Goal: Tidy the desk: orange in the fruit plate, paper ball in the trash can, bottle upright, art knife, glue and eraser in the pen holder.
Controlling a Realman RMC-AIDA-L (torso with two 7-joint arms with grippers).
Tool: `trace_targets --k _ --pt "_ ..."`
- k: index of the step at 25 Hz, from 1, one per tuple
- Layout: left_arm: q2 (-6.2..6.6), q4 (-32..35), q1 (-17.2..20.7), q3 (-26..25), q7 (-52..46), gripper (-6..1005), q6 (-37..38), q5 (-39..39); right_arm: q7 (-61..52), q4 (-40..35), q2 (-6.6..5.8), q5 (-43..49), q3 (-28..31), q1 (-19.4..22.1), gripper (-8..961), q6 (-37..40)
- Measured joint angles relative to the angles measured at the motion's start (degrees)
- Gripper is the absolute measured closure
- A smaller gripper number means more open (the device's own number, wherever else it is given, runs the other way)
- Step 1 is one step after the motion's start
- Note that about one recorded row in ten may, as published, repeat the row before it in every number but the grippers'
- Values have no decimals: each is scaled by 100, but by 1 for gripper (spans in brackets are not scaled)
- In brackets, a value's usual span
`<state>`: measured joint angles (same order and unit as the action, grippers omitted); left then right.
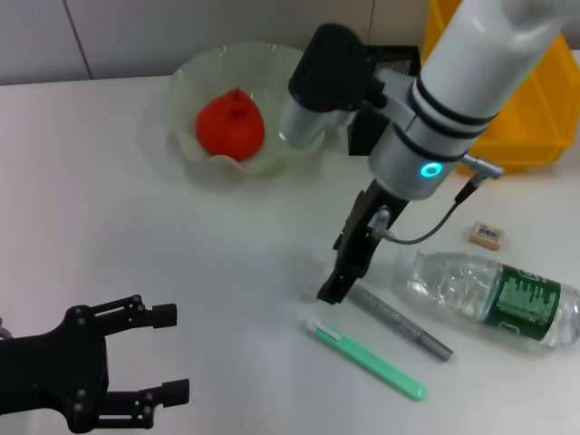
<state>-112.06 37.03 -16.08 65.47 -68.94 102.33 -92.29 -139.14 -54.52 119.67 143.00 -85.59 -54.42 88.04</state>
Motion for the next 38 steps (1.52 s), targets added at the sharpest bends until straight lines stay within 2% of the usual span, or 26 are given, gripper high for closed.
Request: trace_targets --k 9,19,25,29,33,38 --pt "-12 -3 0 1 0 135 -17 1 28 500 4 -368 -499 -4 234 -736" --pt "-27 -53 -2 0 -4 136 -32 1 28 763 4 -376 -588 -26 237 -993" --pt "-28 -73 2 1 -5 136 -58 1 28 729 3 -379 -591 -2 479 -1027" --pt "-36 -73 9 0 -5 136 -67 1 28 648 -7 -379 -558 25 576 -989" --pt "-34 -73 9 1 -5 136 -67 2 -51 -40 -37 -291 -386 331 609 -614" --pt "-22 -73 8 0 -5 136 -46 2 -369 -1527 -49 287 222 877 616 376"
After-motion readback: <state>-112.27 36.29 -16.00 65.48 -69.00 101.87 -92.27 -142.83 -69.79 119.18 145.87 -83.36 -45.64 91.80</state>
